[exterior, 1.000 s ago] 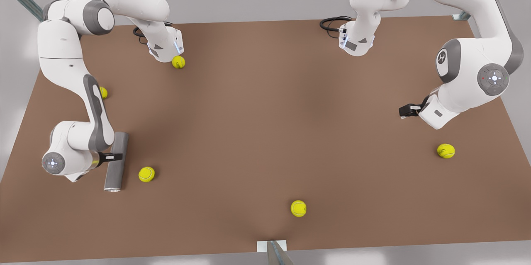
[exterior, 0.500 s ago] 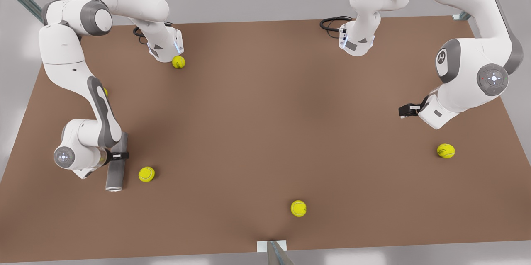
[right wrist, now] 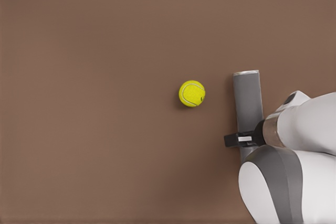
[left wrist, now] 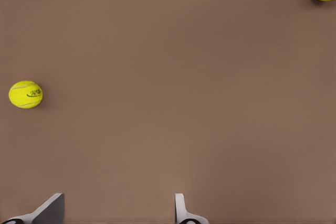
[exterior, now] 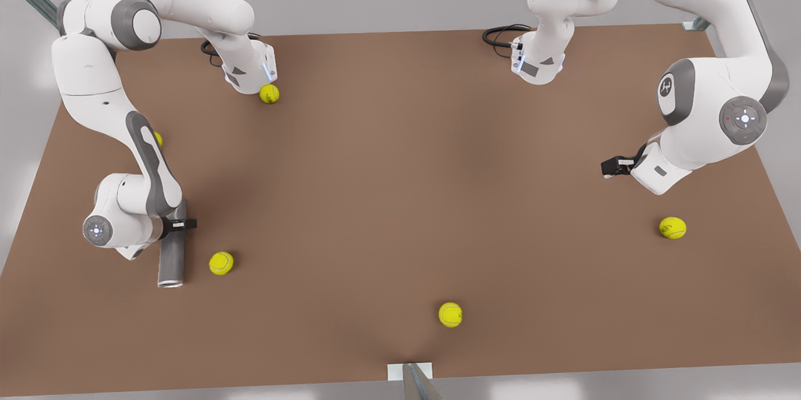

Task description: Put the tennis tube upright

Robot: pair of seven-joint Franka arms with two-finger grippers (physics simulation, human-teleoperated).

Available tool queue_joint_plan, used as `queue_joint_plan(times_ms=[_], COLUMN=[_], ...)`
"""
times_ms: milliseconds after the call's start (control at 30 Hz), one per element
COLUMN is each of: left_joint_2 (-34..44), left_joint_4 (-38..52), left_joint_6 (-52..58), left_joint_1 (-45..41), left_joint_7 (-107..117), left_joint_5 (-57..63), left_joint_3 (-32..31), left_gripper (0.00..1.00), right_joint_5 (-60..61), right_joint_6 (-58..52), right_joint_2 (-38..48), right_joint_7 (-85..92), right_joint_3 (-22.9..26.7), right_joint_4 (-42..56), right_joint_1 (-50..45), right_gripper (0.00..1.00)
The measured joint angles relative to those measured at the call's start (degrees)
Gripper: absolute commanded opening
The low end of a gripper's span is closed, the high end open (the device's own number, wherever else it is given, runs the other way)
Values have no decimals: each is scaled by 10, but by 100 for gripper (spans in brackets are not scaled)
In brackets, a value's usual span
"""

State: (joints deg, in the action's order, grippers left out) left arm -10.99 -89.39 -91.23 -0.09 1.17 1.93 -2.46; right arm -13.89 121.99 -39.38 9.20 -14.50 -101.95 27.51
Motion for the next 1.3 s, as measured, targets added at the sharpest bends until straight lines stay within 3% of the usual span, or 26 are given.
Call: queue_joint_plan(times_ms=[67,167,467,733,933,1133,1233,1300], left_joint_2=[0,0,0,0,0,0,0,0], left_joint_4=[0,0,0,0,0,0,0,0], left_joint_6=[0,0,1,5,5,5,5,5], left_joint_1=[0,0,-4,-4,-3,-3,-3,-2], left_joint_7=[1,1,3,3,3,3,3,2], left_joint_5=[0,0,0,0,0,0,0,0], left_joint_3=[0,0,0,0,0,0,0,0], left_gripper=[100,100,100,100,100,100,100,100], right_joint_5=[0,0,1,1,-3,0,-4,-5], right_joint_6=[0,-1,-3,-9,-155,-229,-227,-226], right_joint_2=[0,0,0,2,7,9,9,9], right_joint_7=[-1,-1,-2,-1,-8,-9,-14,-23], right_joint_3=[-3,-4,-4,-10,-58,-61,-130,-142], right_joint_4=[2,2,3,7,131,226,226,241], right_joint_1=[1,1,0,-1,-21,-146,-159,-221], right_gripper=[99,83,66,66,66,66,66,66])
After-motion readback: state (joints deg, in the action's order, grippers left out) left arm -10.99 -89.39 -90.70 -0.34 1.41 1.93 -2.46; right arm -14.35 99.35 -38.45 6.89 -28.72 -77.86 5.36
